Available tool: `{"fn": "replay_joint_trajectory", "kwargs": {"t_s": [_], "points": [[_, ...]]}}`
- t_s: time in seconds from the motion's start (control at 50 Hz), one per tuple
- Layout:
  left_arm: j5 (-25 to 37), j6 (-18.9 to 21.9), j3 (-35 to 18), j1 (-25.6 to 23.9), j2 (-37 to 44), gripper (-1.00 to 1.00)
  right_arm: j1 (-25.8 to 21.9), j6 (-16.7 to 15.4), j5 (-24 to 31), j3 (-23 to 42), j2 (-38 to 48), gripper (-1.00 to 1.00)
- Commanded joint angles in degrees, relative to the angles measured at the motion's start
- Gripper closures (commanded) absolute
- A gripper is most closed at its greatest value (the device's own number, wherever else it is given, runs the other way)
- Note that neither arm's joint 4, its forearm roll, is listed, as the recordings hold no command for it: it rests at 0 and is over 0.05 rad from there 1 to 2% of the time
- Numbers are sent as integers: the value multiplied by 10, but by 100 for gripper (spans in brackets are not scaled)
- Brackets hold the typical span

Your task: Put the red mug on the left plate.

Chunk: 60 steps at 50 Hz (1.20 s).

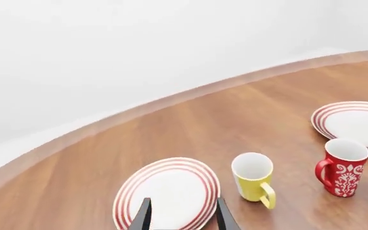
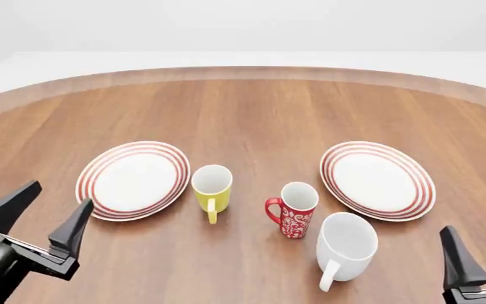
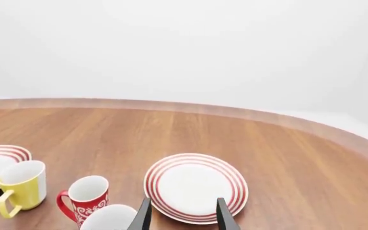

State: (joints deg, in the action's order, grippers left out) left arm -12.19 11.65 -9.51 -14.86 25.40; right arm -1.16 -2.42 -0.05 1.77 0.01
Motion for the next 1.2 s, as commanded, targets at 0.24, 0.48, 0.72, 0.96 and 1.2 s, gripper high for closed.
{"fn": "replay_joint_trajectory", "kwargs": {"t_s": [0.24,0.48,0.72,0.96,1.2], "points": [[-38,56,-112,-108,172,-100,1,5,-2,-14,0,-100],[-38,82,-168,-178,259,-100,-4,-2,5,-5,0,-100],[-15,111,-234,-237,334,-100,-6,-5,-7,-16,0,-100],[4,132,-286,-283,398,-100,-8,-6,1,-9,0,-100],[17,128,-323,-323,466,-100,-12,-6,-6,-17,0,-100]]}}
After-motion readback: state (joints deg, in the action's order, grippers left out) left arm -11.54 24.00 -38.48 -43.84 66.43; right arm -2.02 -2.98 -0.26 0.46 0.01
